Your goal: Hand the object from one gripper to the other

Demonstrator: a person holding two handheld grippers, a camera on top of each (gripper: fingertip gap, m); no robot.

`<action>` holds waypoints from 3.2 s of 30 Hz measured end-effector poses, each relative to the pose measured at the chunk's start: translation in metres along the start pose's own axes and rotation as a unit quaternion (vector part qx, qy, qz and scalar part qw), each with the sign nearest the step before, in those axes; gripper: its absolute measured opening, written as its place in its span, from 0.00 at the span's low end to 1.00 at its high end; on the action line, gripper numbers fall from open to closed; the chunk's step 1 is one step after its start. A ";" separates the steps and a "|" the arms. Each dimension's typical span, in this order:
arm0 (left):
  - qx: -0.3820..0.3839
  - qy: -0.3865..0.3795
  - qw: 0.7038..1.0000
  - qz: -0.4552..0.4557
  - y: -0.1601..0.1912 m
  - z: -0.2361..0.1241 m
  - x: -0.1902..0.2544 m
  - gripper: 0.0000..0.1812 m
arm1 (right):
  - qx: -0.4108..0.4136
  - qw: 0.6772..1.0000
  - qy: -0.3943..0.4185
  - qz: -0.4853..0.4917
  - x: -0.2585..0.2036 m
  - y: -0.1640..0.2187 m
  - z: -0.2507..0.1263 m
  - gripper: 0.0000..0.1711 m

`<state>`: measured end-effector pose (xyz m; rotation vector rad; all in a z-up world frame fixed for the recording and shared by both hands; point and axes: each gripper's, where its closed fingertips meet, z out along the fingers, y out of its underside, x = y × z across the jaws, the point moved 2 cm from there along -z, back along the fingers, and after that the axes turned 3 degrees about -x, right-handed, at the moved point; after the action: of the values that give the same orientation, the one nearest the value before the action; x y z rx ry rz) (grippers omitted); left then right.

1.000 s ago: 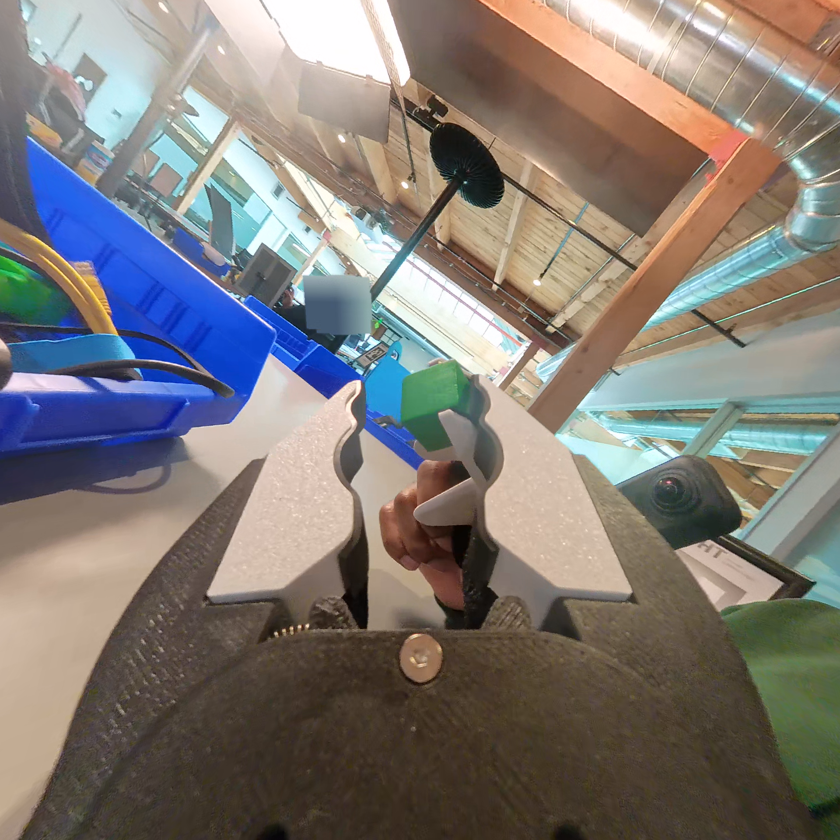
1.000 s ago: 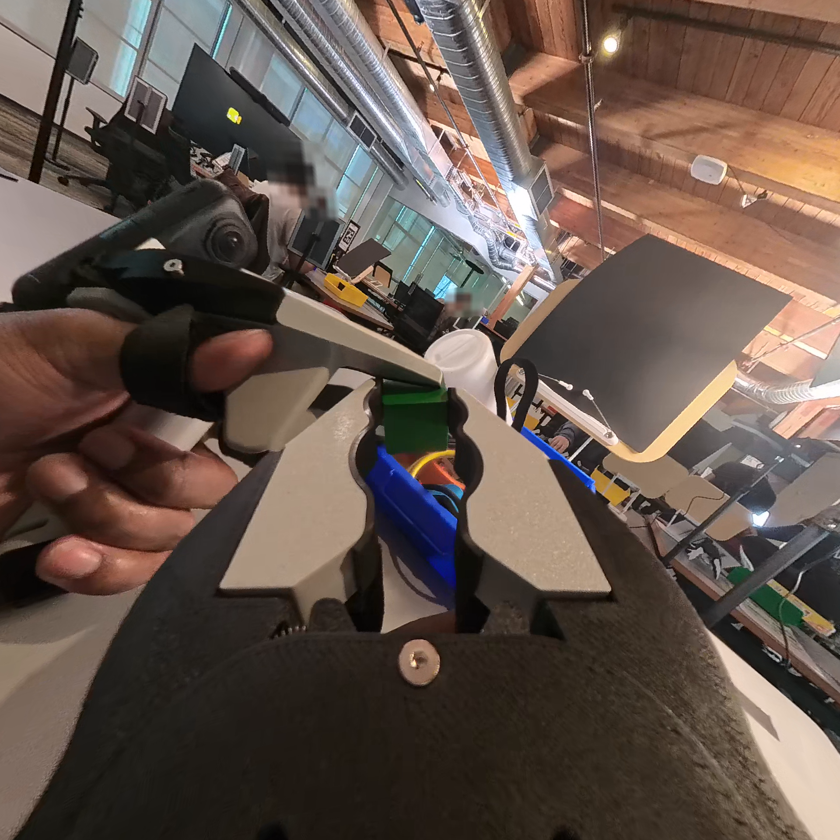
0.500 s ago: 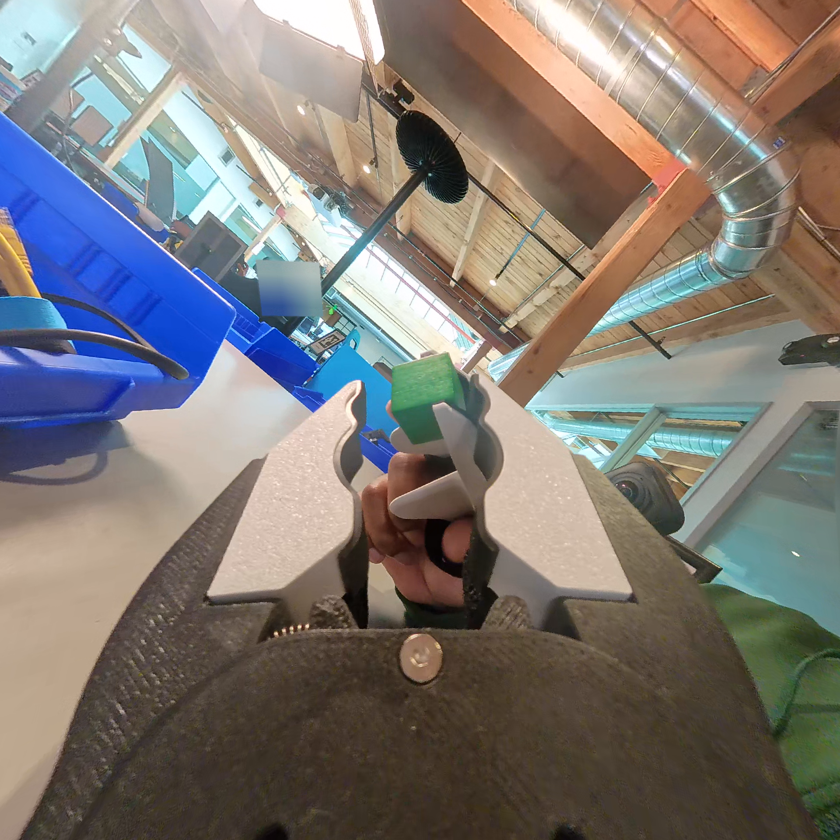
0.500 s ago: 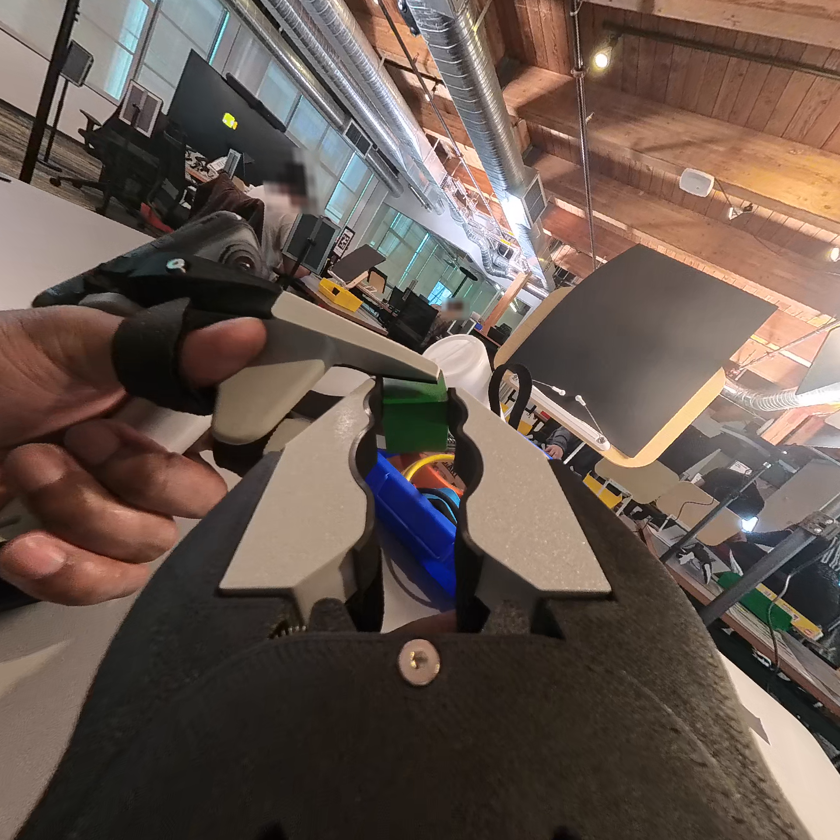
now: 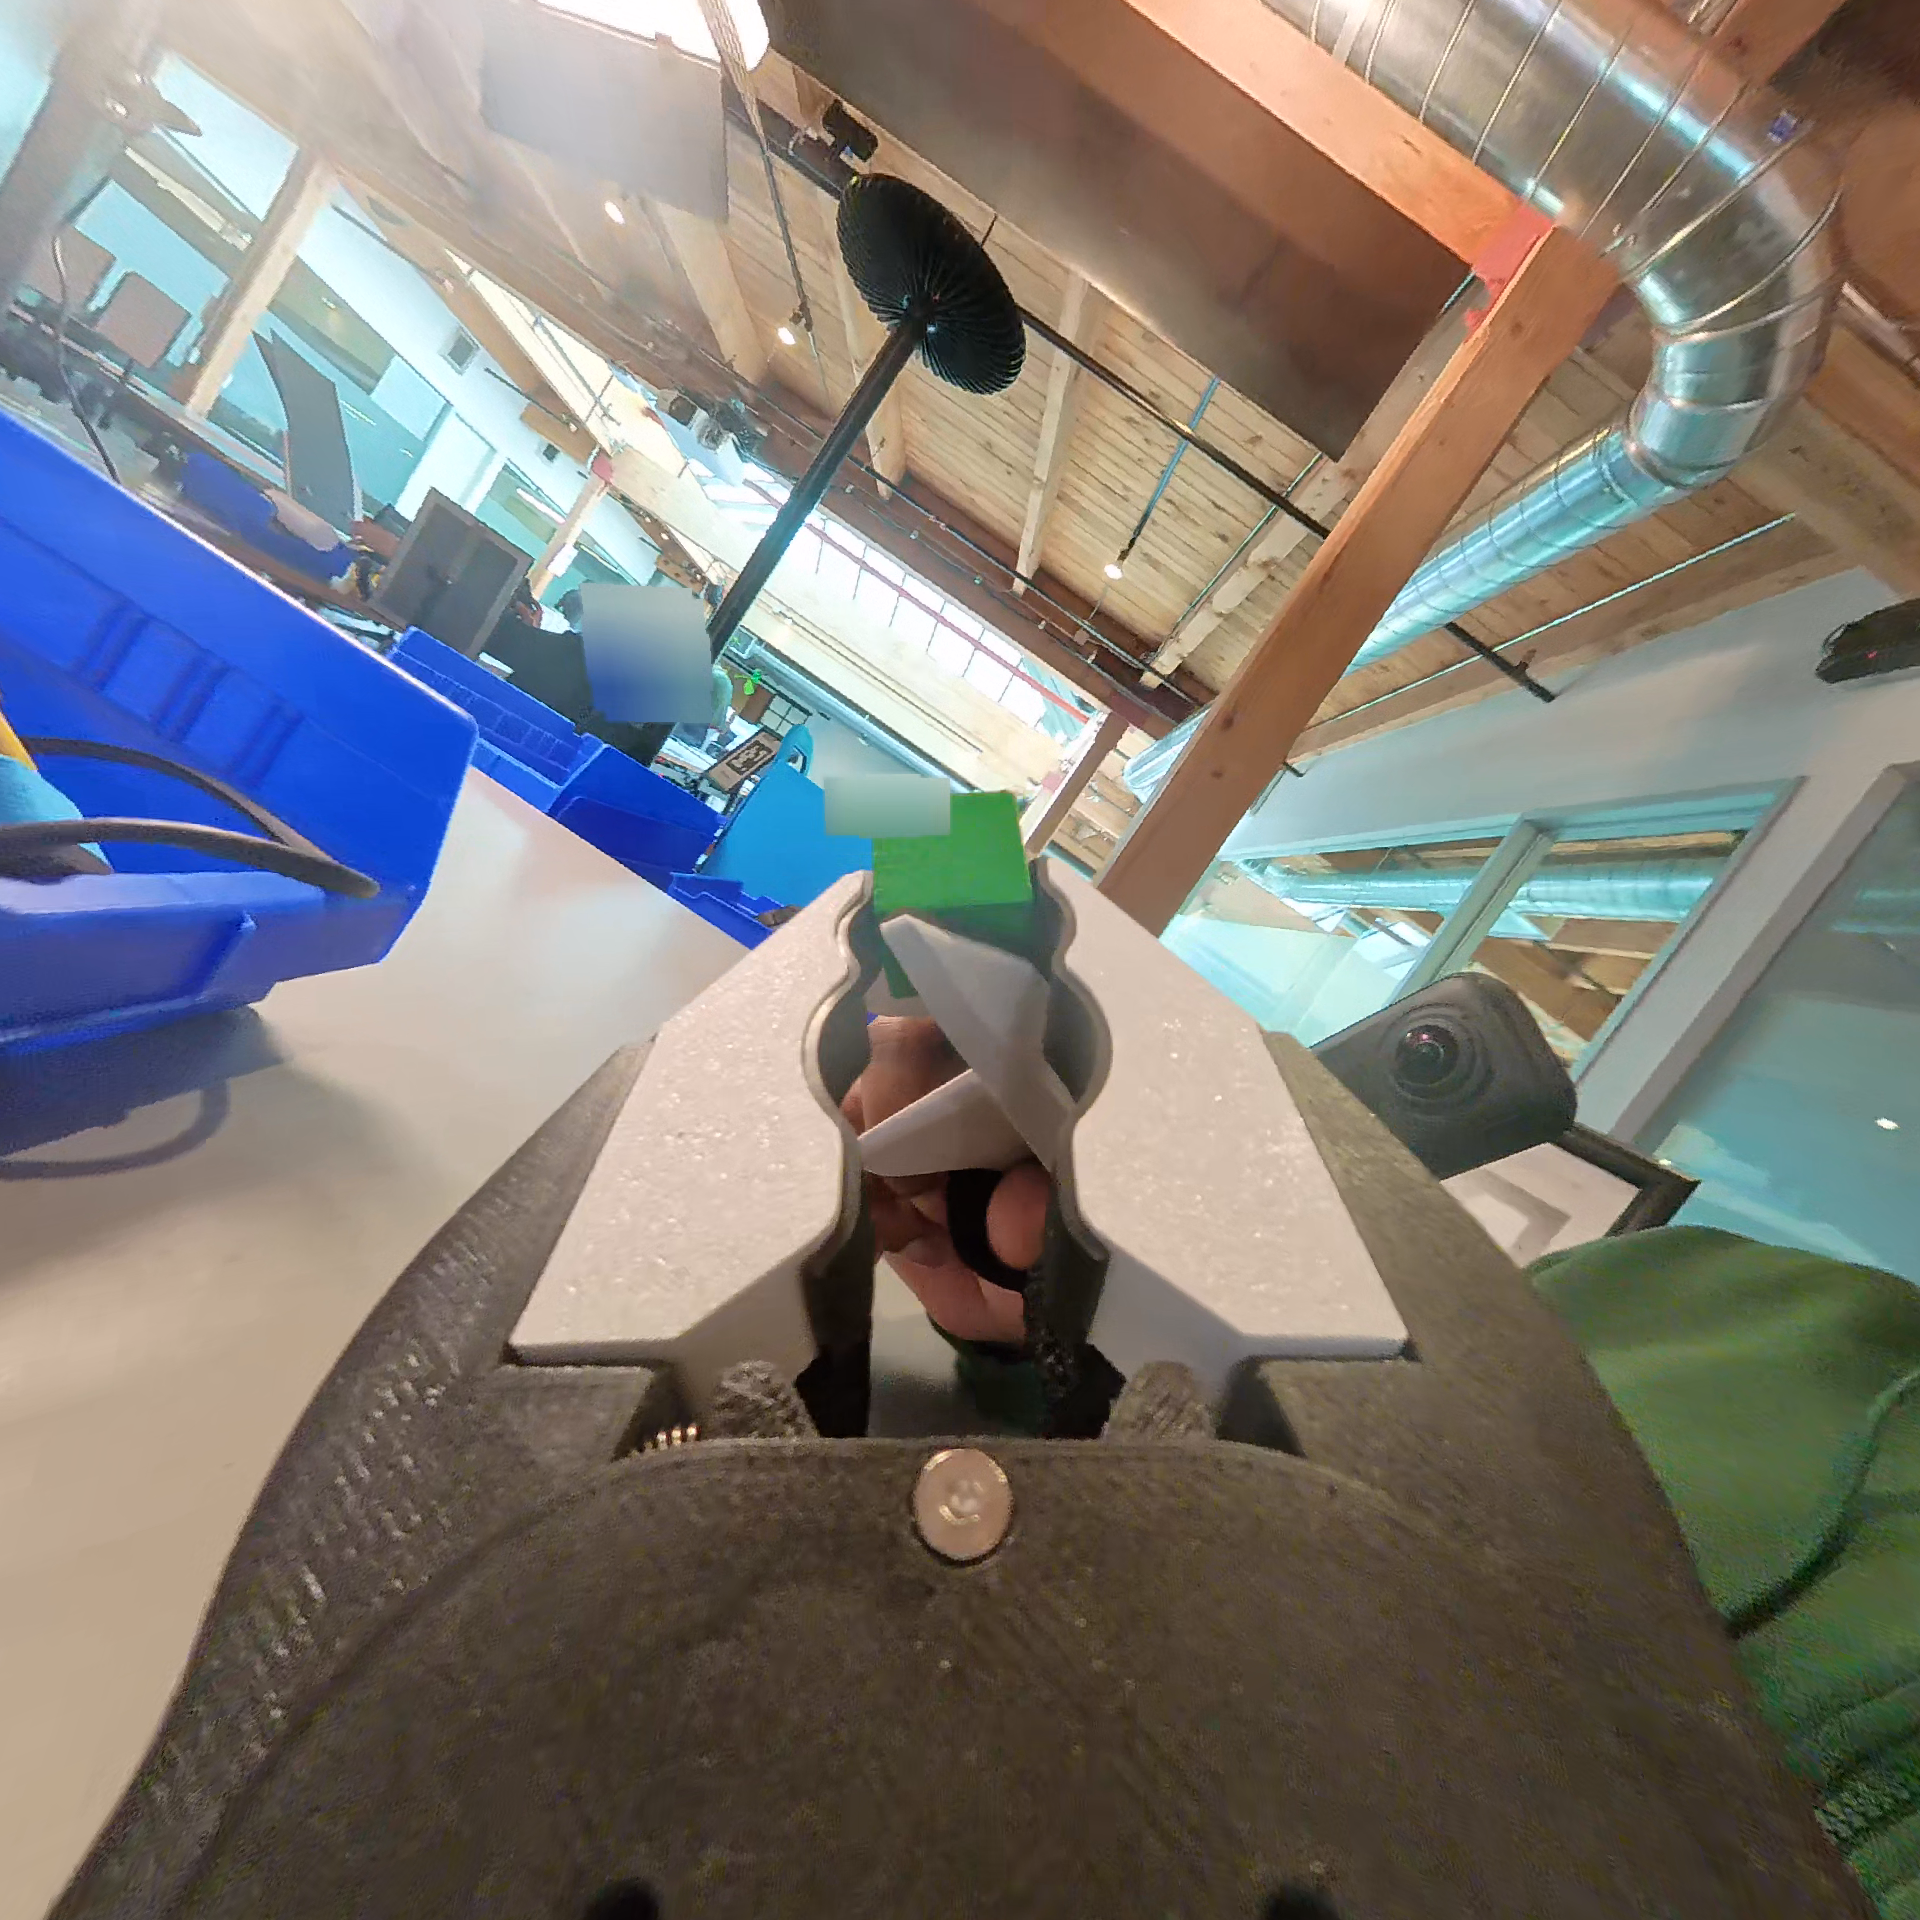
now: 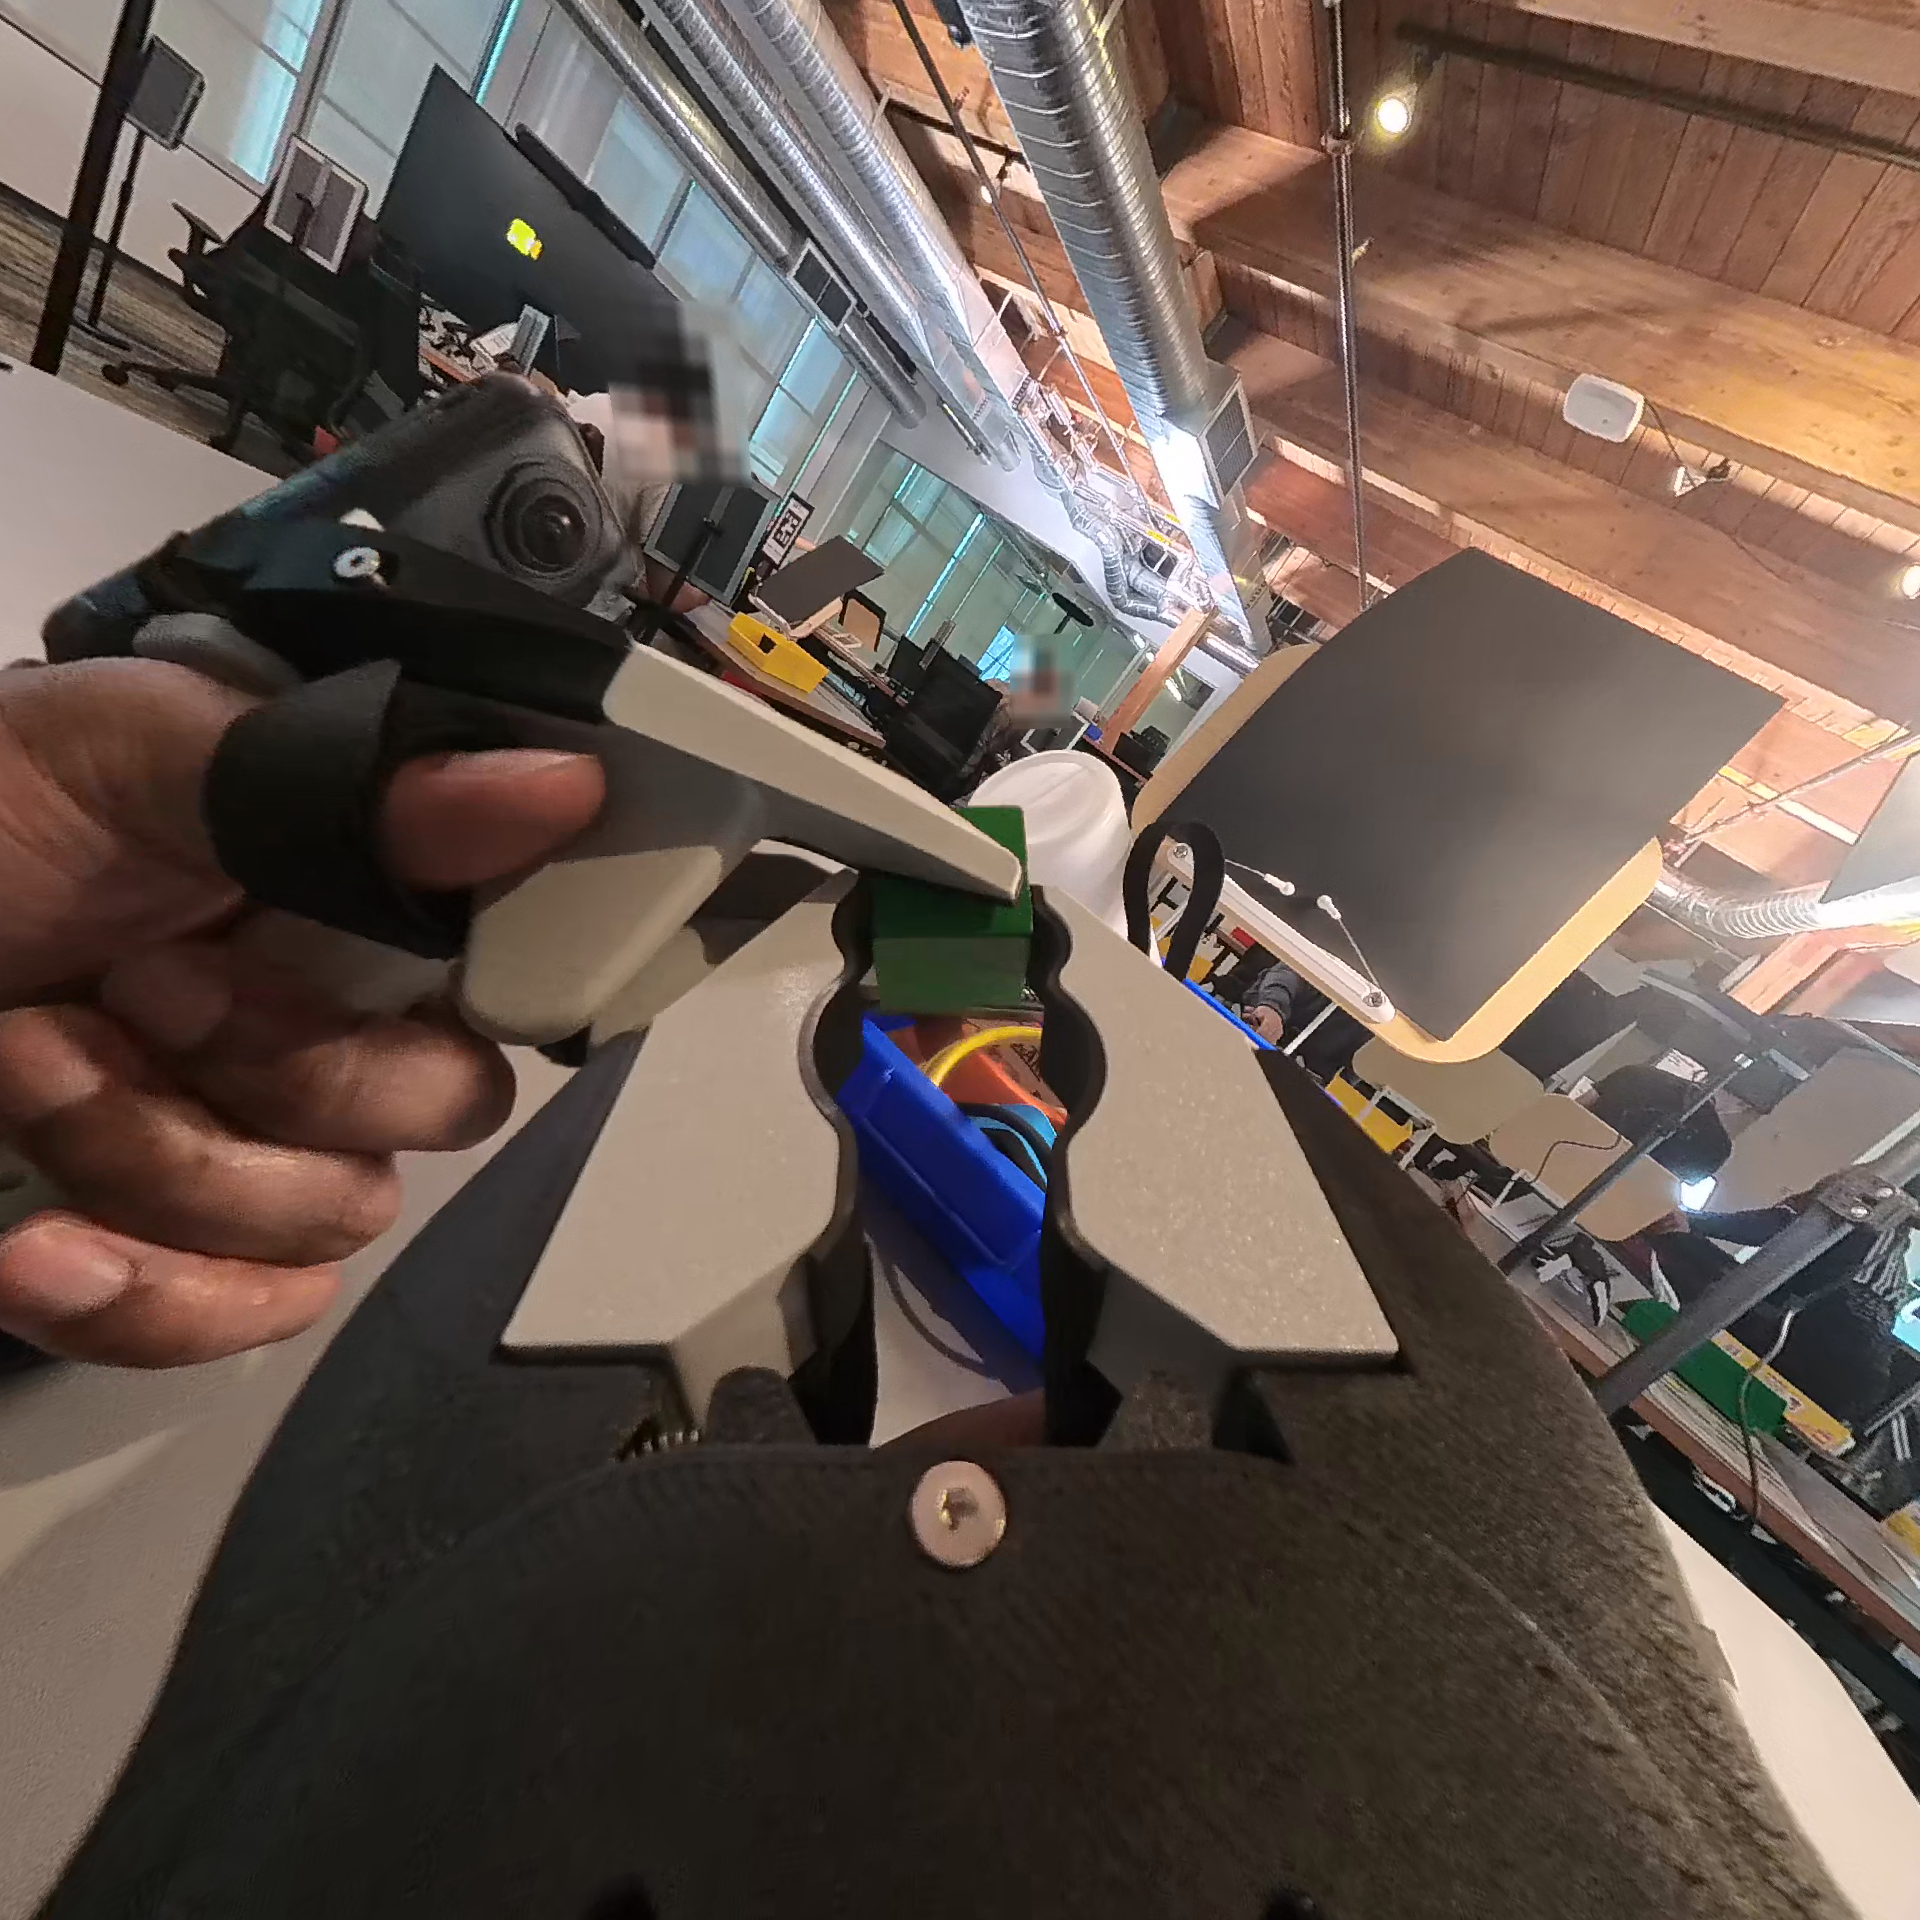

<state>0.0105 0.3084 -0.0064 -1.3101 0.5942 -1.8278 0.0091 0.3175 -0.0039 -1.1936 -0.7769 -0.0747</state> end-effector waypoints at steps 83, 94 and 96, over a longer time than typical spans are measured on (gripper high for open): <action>0.007 -0.289 0.849 0.442 -0.016 -0.007 0.001 0.22 | -0.023 0.999 -0.024 0.028 0.006 0.011 -0.001 0.16; -0.019 -0.318 0.833 0.453 -0.014 -0.010 -0.008 0.15 | -0.057 0.994 -0.056 0.070 0.005 0.024 0.003 0.16; -0.016 -0.319 0.829 0.459 -0.015 -0.010 -0.007 0.15 | -0.088 0.991 -0.058 0.085 0.010 0.035 0.005 0.16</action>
<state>-0.0032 0.3222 -0.0029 -1.2292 0.6997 -0.5457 0.0299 0.3389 -0.0261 -1.4374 -0.7794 0.0699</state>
